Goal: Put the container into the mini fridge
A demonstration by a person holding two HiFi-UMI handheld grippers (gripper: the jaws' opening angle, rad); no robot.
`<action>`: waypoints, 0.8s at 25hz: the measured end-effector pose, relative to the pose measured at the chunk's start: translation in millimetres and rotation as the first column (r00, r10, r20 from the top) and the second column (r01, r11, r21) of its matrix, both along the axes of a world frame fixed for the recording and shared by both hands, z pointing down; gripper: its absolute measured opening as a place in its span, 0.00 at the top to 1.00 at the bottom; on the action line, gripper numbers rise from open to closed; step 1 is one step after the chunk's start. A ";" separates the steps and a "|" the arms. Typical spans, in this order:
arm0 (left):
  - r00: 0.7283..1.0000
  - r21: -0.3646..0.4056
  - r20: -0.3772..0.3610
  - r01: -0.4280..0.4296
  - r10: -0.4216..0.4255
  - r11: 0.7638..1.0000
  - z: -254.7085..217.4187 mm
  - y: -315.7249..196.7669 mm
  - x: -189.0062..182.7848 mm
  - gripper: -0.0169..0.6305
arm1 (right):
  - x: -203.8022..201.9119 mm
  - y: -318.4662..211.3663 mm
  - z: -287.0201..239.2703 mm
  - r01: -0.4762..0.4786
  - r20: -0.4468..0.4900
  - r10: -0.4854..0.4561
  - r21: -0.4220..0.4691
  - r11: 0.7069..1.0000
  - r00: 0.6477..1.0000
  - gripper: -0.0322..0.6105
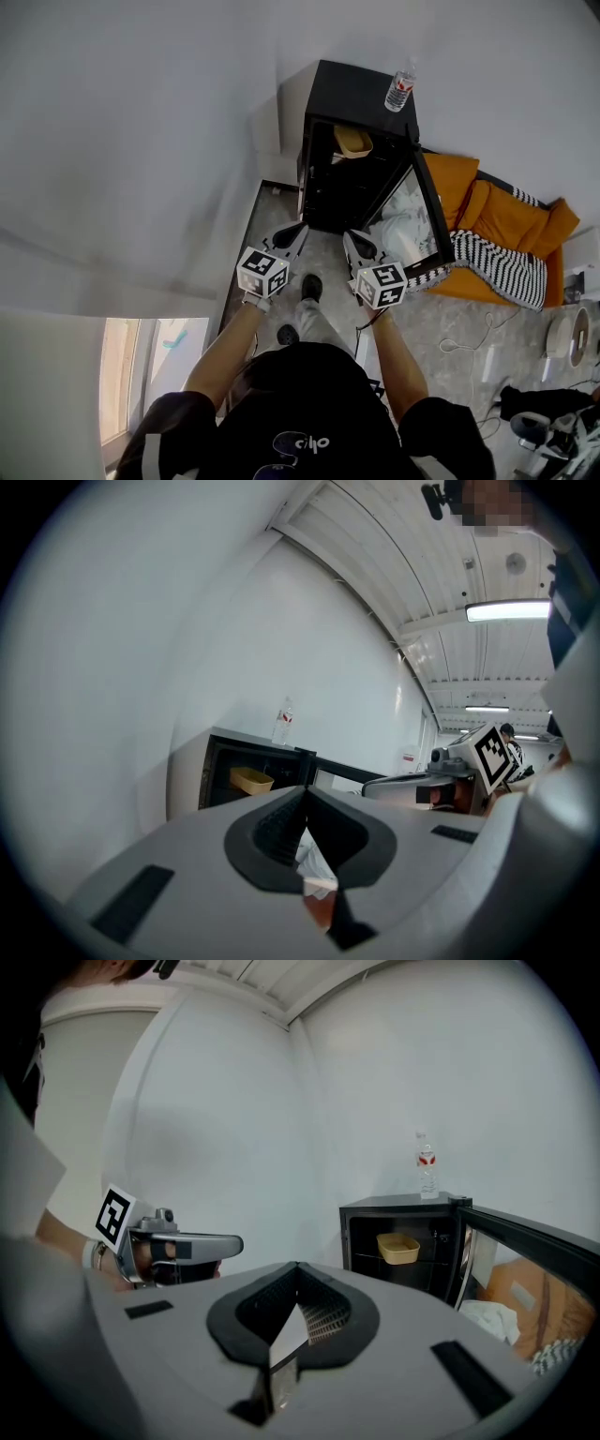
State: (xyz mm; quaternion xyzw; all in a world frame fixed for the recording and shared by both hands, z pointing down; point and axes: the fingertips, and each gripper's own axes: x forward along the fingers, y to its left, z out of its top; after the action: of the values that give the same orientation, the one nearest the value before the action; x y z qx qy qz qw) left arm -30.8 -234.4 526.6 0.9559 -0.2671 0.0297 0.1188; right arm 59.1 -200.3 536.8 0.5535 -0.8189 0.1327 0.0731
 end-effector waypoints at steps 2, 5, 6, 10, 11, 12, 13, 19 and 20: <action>1.000 -0.002 -0.001 0.005 -0.005 1.000 1.3 0.0 -3.4 0.96 | -4.2 1.3 0.3 0.008 0.001 -0.008 -0.001 1.000 1.000 0.94; 1.000 -0.010 -0.009 0.015 -0.015 1.000 3.3 -0.2 -7.2 0.96 | -8.6 3.0 1.2 0.022 -0.005 -0.022 -0.004 1.000 1.000 0.94; 1.000 -0.013 -0.010 0.017 -0.017 1.000 4.3 0.7 -7.7 0.96 | -9.2 4.2 1.5 0.024 -0.005 -0.024 -0.005 1.000 1.000 0.94; 1.000 -0.019 -0.009 0.013 -0.013 1.000 6.1 2.9 -8.8 0.96 | -10.2 5.5 1.4 0.027 -0.009 -0.027 -0.009 1.000 1.000 0.94; 1.000 -0.021 -0.008 0.013 -0.013 1.000 6.2 2.5 -8.3 0.96 | -9.9 4.9 1.4 0.029 -0.010 -0.029 -0.010 1.000 1.000 0.94; 1.000 -0.022 -0.008 0.012 -0.012 1.000 6.5 2.2 -7.6 0.96 | -9.5 4.4 1.4 0.031 -0.011 -0.031 -0.011 0.999 0.999 0.94; 1.000 -0.022 -0.007 0.012 -0.012 1.000 6.7 2.2 -6.9 0.96 | -9.2 4.2 1.4 0.032 -0.011 -0.032 -0.011 0.999 0.999 0.94; 1.000 -0.020 -0.006 0.013 -0.013 1.000 4.5 2.7 -4.8 0.96 | -6.6 5.2 2.0 0.033 -0.013 -0.033 -0.015 0.999 0.999 0.94; 1.000 -0.020 -0.005 0.014 -0.014 1.000 4.3 2.4 -4.8 0.96 | -6.3 5.2 2.0 0.033 -0.014 -0.034 -0.015 0.999 0.999 0.94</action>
State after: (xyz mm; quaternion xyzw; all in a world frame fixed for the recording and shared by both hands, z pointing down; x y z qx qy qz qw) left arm -35.7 -231.9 530.9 0.9529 -0.2730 0.0291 0.1290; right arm 52.8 -195.1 538.9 0.5401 -0.8266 0.1335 0.0850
